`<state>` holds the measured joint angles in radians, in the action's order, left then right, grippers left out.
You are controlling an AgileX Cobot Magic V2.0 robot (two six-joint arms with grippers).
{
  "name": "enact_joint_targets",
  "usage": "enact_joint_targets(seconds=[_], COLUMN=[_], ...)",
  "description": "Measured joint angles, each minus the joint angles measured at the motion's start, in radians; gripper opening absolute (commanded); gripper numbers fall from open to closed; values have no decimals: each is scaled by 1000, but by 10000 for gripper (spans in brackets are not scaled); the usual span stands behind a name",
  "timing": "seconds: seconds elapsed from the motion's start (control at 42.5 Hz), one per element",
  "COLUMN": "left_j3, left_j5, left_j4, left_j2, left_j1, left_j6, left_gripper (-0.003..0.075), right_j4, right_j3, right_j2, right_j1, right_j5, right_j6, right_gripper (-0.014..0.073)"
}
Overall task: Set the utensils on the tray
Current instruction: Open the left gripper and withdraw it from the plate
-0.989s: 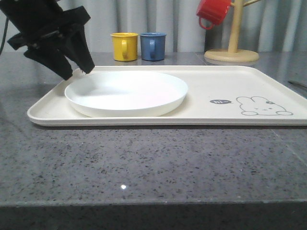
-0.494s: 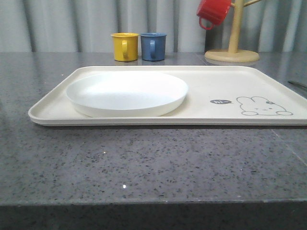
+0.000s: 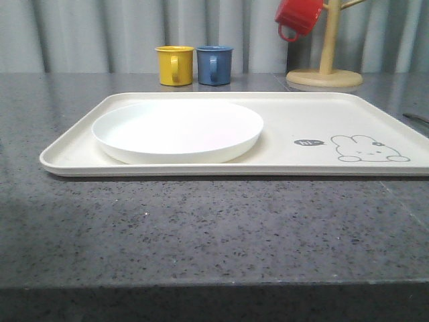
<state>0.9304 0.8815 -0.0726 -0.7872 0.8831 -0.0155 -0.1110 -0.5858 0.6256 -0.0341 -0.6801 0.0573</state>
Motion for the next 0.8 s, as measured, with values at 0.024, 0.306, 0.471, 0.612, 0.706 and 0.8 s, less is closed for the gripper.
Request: enact_joint_targets(seconds=[0.024,0.306,0.471,0.612,0.706,0.8], left_j3=[-7,-38,-39,-39,-39,-39], left_j5=[0,-3,-5,-5,-5,-5], left_j4=[0,0,0,0,0,0], left_j2=[20,94,94,94,94,94], left_j1=[0,0,0,2,2,2], left_j6=[0,-1,-2,-2,-2,-2], left_gripper=[417,417,417,417,417,417], right_j4=[3,34,42,36,34,30], right_j3=[-3,-192,-358,-489,-555,-596], right_j2=[0,129,304,496,609,714], right_j1=[0,0,29,90,100,100], right_j5=[0,-64,-197,-331,-394,-410], right_j6=[0,0,-6,-7,-8,-8], right_gripper=[449,398,398,398,398,393])
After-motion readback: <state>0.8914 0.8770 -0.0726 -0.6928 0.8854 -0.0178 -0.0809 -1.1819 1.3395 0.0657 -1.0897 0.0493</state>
